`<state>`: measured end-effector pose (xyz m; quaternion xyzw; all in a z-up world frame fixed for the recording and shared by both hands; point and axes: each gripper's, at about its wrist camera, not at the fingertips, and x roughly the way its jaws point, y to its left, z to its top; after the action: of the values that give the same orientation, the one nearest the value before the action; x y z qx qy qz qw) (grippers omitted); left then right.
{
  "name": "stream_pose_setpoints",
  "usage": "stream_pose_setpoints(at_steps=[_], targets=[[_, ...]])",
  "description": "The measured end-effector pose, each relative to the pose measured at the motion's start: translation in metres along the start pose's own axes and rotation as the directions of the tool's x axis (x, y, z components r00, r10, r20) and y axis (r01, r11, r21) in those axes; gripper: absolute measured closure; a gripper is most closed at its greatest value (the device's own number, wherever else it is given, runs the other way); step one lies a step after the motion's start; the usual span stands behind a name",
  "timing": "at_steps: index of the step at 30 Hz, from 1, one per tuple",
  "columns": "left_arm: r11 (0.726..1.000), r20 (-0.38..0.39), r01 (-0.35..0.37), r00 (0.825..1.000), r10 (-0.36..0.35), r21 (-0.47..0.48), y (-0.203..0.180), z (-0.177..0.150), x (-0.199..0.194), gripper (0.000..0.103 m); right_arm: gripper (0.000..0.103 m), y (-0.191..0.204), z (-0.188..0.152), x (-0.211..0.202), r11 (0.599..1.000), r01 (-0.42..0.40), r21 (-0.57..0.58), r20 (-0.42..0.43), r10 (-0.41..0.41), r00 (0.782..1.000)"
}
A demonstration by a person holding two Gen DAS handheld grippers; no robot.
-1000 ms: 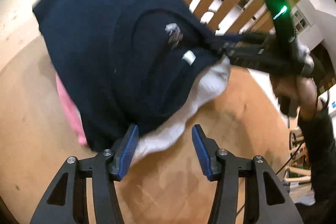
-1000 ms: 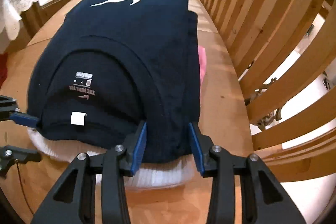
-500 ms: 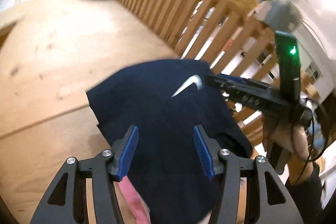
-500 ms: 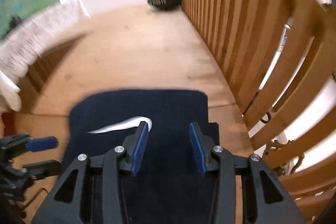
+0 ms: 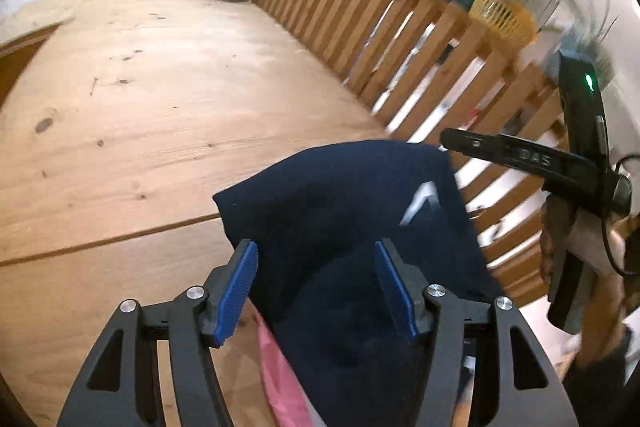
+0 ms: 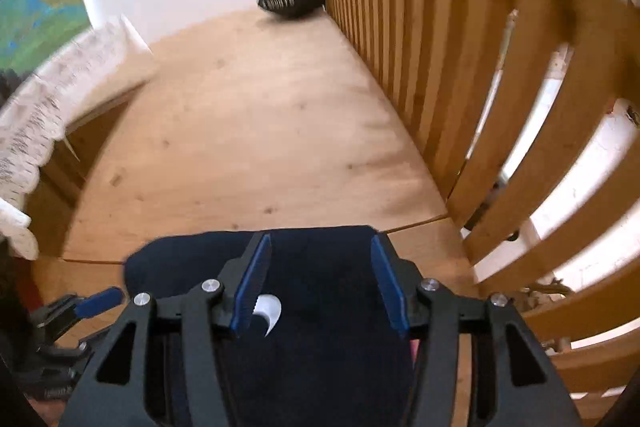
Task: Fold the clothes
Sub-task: 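Press and straighten the navy shirt on the stack with both tools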
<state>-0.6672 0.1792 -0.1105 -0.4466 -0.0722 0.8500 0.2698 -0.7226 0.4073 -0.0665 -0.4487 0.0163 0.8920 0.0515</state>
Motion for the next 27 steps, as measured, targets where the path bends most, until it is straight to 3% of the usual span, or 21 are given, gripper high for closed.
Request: stream_pose_setpoints(at_steps=[4, 6, 8, 11, 14, 16, 18, 20, 21, 23, 26, 27], targets=[[0.997, -0.059, -0.072, 0.996, 0.071, -0.019, -0.003, -0.001, 0.022, 0.036, 0.05, -0.004, -0.008, 0.041, 0.997, 0.082, 0.003, -0.07, -0.081, 0.994], [0.995, -0.038, -0.097, 0.994, 0.098, 0.006, -0.01, 0.001, 0.011, 0.04, 0.05, -0.008, -0.011, 0.025, 0.998, 0.063, 0.026, -0.032, -0.062, 0.998], [0.99, -0.005, -0.134, 0.991, 0.134, 0.033, -0.008, 0.001, -0.018, 0.041, 0.05, -0.006, -0.014, 0.0, 0.995, 0.1, 0.012, -0.003, -0.1, 0.995], [0.995, 0.02, -0.087, 0.996, 0.086, 0.045, -0.023, -0.005, -0.037, 0.04, 0.05, -0.008, -0.031, -0.043, 0.999, 0.032, -0.026, 0.035, -0.031, 0.999], [0.996, -0.052, -0.034, 0.998, 0.038, 0.081, -0.044, -0.034, -0.035, 0.041, 0.049, 0.0, -0.07, -0.072, 0.994, -0.011, -0.107, 0.026, 0.014, 1.0], [0.989, -0.117, -0.033, 0.992, 0.05, 0.143, -0.055, -0.062, -0.028, 0.04, 0.049, 0.005, -0.102, -0.075, 0.984, 0.0, -0.176, -0.003, 0.0, 1.0], [0.983, -0.161, -0.038, 0.985, 0.067, 0.178, -0.053, -0.082, -0.015, 0.033, 0.049, 0.01, -0.132, -0.067, 0.976, -0.001, -0.218, -0.046, -0.009, 0.999], [0.992, -0.181, -0.028, 0.982, 0.051, 0.126, -0.045, -0.087, -0.014, 0.024, 0.048, 0.014, -0.146, -0.047, 0.969, -0.003, -0.247, -0.093, -0.021, 0.995], [0.996, -0.185, -0.02, 0.982, 0.035, 0.081, -0.04, -0.086, -0.016, 0.027, 0.048, 0.013, -0.149, -0.049, 0.973, -0.011, -0.232, -0.068, -0.005, 0.998], [0.996, -0.143, -0.031, 0.989, 0.043, 0.083, -0.046, -0.089, -0.036, 0.038, 0.048, 0.006, -0.154, -0.068, 0.986, -0.026, -0.166, -0.052, 0.017, 0.998], [0.984, -0.075, -0.046, 0.995, 0.06, 0.173, -0.071, -0.1, -0.065, 0.037, 0.048, 0.001, -0.173, -0.106, 0.985, -0.09, -0.145, 0.006, 0.092, 0.996], [0.975, -0.075, -0.046, 0.995, 0.063, 0.216, -0.081, -0.106, -0.067, 0.036, 0.047, 0.003, -0.179, -0.107, 0.984, -0.079, -0.162, 0.006, 0.081, 0.997]])
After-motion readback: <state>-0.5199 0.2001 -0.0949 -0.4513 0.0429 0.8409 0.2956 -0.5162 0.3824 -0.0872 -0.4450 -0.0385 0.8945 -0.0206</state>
